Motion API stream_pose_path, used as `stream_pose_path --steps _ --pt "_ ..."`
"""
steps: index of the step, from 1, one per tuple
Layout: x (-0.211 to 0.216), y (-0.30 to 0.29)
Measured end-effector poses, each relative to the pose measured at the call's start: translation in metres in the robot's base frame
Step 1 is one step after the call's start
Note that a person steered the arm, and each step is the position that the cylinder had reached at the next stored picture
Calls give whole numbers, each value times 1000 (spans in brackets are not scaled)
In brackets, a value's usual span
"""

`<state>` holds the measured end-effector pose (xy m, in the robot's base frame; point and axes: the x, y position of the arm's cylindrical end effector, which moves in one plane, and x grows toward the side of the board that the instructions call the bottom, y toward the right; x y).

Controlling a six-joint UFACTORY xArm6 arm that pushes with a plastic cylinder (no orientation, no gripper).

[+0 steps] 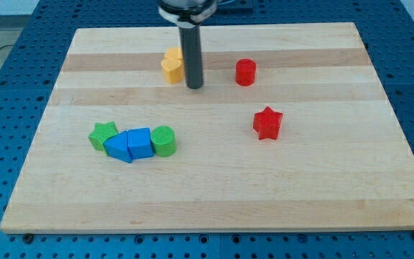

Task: Move the red circle to the top of the red star

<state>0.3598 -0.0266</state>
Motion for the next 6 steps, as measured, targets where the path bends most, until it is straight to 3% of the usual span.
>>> stream_pose_path --steps 3,5,6 --pt "-53 63" --pt "13 150" --pt "-1 150"
